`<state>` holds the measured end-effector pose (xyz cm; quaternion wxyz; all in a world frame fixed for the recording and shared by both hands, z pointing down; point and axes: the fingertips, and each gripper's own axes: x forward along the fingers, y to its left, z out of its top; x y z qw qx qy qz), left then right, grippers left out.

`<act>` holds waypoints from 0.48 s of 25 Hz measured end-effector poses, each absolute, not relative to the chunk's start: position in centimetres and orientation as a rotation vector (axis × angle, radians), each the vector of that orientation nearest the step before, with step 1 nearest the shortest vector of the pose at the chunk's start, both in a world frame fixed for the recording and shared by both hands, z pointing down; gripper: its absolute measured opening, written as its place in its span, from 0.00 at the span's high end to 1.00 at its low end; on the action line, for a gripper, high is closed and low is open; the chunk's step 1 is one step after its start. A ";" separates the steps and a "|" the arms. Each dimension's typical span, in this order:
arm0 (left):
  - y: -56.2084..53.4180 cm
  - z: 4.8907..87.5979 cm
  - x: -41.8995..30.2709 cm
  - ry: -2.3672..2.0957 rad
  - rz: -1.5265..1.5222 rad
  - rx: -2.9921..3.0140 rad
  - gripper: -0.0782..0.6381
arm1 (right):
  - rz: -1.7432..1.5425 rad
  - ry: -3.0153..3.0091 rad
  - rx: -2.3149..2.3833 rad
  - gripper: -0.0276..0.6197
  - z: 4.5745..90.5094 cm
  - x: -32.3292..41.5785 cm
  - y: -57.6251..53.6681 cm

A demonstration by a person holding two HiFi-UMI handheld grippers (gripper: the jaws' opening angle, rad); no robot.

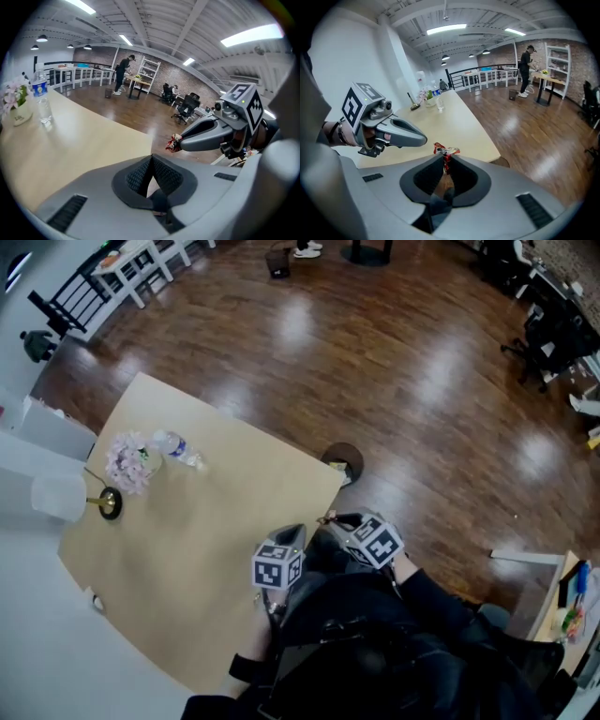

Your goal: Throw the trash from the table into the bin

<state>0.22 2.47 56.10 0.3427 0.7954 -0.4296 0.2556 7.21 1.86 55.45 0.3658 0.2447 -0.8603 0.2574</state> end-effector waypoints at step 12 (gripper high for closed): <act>-1.0 57.3 6.8 -0.996 0.756 2.131 0.89 | 0.812 -2.191 0.765 0.88 58.2 14.4 -2.9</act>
